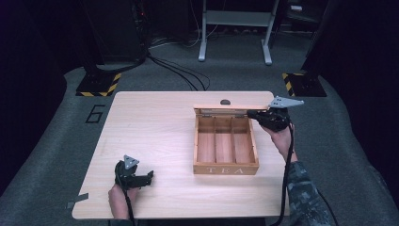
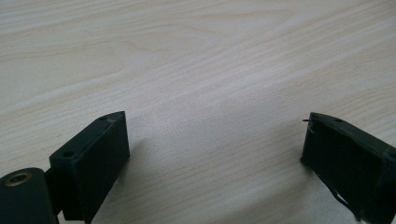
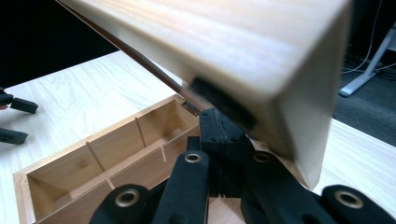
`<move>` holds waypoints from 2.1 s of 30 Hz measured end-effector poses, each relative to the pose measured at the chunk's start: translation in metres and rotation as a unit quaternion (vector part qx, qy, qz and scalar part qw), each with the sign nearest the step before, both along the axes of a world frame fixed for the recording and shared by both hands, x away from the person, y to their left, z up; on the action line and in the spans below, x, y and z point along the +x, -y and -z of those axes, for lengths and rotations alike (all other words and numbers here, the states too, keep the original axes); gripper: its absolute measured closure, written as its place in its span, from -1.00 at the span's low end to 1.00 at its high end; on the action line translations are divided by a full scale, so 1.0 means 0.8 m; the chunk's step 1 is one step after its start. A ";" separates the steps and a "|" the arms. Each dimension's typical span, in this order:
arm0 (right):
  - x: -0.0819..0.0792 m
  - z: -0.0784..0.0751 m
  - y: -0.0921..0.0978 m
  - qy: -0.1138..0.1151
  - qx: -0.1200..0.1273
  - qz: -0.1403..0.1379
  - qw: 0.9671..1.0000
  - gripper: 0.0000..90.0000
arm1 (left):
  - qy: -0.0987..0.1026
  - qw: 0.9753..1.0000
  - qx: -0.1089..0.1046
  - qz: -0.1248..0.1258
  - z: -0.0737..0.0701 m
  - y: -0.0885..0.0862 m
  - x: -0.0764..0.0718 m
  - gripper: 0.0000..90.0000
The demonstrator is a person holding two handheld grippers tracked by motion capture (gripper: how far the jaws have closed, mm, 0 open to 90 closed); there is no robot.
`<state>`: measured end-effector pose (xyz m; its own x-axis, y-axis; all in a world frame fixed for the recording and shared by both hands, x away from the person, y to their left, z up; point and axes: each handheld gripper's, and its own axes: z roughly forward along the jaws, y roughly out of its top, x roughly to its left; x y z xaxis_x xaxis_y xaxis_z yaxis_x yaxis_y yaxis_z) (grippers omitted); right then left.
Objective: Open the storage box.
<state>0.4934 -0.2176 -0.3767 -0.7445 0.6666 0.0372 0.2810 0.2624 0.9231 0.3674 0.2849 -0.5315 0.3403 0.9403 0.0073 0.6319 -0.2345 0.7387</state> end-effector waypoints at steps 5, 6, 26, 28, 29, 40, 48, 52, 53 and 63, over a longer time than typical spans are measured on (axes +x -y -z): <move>0.001 -0.001 0.001 0.003 0.000 -0.001 1.000 1.00 | 0.000 1.000 0.000 0.000 0.000 0.000 0.000 -0.84; 0.002 -0.001 0.002 0.003 0.000 -0.001 1.000 1.00 | 0.000 1.000 0.000 0.000 0.000 0.000 0.000 -0.84; 0.005 -0.001 0.002 0.002 0.002 -0.006 1.000 1.00 | 0.000 1.000 0.001 0.000 0.000 0.000 0.000 -0.84; 0.005 -0.001 0.002 0.002 0.002 -0.007 1.000 1.00 | 0.000 1.000 0.000 0.000 0.000 0.000 0.000 -0.84; 0.005 -0.001 0.002 0.001 0.002 -0.007 1.000 1.00 | 0.000 1.000 0.000 0.000 0.000 0.000 0.000 -0.84; 0.005 -0.001 0.002 0.000 0.002 -0.008 1.000 1.00 | 0.000 1.000 0.000 0.000 0.000 0.000 0.000 -0.84; 0.008 0.001 0.003 -0.002 0.005 -0.008 1.000 1.00 | 0.000 1.000 0.000 0.000 0.000 0.000 0.000 -0.84; 0.007 0.001 0.003 -0.002 0.004 -0.007 1.000 1.00 | 0.000 1.000 0.000 0.000 0.000 0.000 0.000 -0.84; 0.007 0.001 0.003 -0.001 0.004 -0.007 1.000 1.00 | 0.000 1.000 0.000 0.000 0.000 0.000 0.000 -0.84; -0.001 0.001 0.002 0.002 0.008 -0.010 1.000 1.00 | 0.001 1.000 0.000 0.000 0.000 0.000 0.000 -0.84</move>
<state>0.4927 -0.2194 -0.3778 -0.7575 0.6513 0.0448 0.2730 0.2537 0.9279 0.3673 0.2847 -0.5316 0.3400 0.9404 0.0086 0.6300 -0.2345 0.7403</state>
